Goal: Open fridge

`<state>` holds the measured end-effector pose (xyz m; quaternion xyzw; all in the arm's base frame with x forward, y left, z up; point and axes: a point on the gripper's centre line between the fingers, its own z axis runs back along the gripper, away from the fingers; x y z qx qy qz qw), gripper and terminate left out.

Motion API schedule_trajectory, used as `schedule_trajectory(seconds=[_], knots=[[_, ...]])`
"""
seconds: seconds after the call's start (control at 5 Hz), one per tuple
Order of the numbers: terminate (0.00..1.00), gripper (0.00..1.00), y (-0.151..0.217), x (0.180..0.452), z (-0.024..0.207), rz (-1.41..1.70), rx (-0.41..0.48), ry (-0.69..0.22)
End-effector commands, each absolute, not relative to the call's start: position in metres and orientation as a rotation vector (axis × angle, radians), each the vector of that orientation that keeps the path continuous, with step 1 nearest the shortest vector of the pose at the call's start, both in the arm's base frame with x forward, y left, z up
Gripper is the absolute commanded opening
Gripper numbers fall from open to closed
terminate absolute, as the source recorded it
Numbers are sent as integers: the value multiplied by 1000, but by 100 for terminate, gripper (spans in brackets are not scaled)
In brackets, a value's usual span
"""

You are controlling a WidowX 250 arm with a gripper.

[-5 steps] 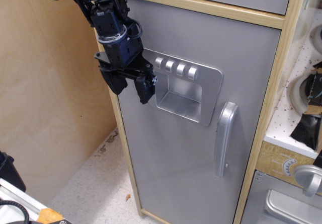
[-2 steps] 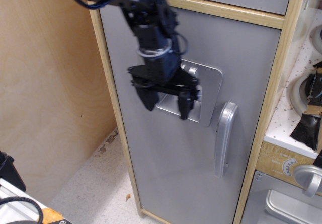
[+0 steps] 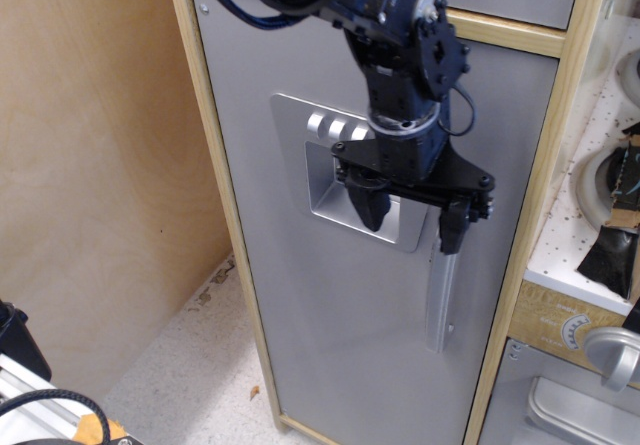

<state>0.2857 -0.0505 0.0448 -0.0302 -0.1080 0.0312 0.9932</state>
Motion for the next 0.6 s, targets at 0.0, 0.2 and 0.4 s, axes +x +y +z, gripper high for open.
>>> schedule_trajectory(seconds=[0.0, 0.2, 0.4], knots=[[0, 100, -58, 299, 33, 3, -49, -313], [0, 100, -57, 307, 26, -16, -65, -330], [0, 100, -55, 313, 21, -27, -74, -343]])
